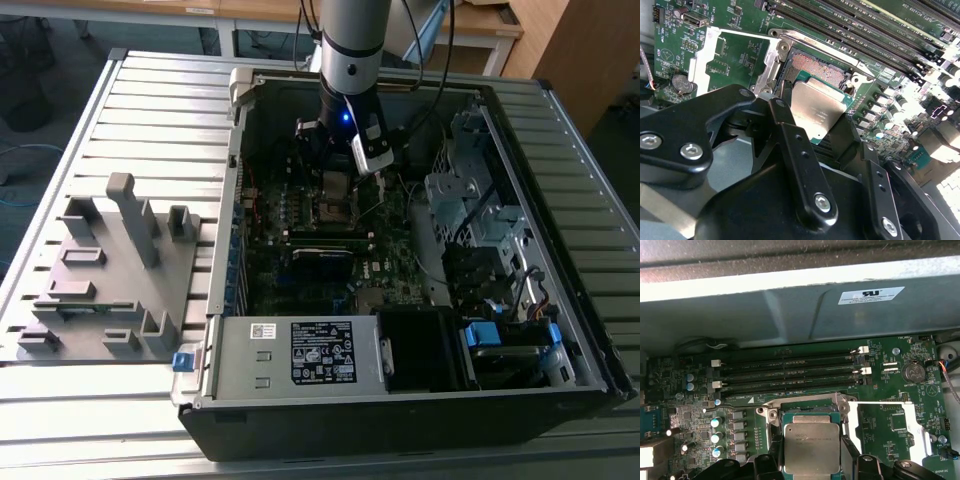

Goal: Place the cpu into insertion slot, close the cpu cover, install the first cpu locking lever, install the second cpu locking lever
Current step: 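Place the cpu into insertion slot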

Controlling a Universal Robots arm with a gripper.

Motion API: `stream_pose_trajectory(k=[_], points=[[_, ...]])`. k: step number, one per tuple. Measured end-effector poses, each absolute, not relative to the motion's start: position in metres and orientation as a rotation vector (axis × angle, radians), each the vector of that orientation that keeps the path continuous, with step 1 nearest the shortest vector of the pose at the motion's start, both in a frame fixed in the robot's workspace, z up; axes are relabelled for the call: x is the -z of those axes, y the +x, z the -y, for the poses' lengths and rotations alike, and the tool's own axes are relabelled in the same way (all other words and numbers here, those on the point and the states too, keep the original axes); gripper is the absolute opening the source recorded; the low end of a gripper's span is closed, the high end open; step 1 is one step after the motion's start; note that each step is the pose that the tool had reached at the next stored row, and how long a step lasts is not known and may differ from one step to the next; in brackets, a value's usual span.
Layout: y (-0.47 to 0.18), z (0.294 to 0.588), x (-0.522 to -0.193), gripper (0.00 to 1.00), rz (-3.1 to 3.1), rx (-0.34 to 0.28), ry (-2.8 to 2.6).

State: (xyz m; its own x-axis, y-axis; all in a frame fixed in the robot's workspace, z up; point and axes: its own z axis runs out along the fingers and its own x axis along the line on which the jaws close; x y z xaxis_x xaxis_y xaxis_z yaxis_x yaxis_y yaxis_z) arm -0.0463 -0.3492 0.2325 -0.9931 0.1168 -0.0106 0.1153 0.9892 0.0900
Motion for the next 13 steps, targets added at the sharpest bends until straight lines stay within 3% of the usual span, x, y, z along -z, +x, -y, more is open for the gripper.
stream_pose_trajectory(k=[13], points=[[-0.0463, 0.3492, -0.2319, 0.54, -3.106, -0.138, 0.290]])
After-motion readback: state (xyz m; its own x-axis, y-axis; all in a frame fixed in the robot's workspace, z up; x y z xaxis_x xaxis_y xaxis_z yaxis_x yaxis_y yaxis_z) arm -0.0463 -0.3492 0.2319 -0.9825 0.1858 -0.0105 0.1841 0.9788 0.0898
